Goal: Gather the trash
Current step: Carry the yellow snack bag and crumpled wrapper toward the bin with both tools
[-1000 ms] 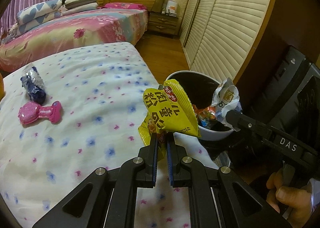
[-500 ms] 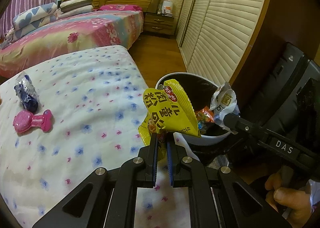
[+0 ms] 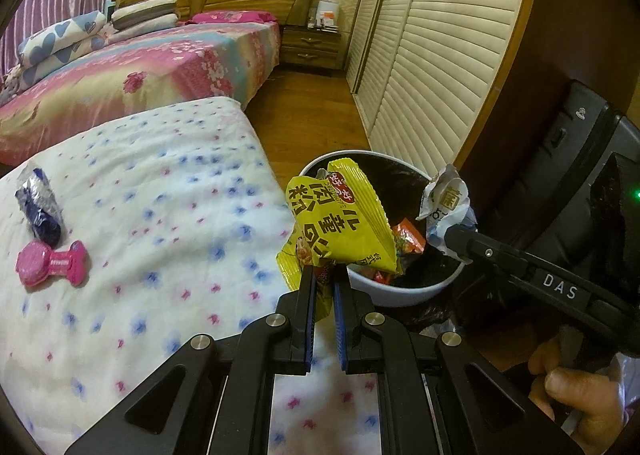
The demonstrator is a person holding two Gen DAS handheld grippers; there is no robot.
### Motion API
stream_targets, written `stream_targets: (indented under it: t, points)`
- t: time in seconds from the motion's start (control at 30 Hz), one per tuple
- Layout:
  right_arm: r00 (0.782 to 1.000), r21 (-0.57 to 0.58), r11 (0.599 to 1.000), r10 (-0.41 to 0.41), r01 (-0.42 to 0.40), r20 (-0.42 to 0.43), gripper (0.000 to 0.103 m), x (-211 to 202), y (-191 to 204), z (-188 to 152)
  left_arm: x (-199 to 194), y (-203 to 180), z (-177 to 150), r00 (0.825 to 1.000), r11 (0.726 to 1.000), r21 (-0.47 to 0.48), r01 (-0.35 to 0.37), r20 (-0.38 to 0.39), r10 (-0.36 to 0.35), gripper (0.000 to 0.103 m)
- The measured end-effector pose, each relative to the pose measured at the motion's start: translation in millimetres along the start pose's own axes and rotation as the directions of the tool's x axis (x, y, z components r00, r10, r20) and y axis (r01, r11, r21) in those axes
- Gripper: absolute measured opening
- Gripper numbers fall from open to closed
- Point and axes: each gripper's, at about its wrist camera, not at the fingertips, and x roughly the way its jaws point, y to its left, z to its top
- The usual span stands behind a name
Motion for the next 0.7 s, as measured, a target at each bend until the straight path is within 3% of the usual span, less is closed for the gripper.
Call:
stream_targets:
  t: [0.7]
  points:
    - [0.999, 0.022, 0.999, -0.029, 0.029, -0.02, 0.03, 18, -19, 23, 38, -22, 28, 1.0, 1.0, 0.022, 0.005, -0.021, -0.005, 0.008]
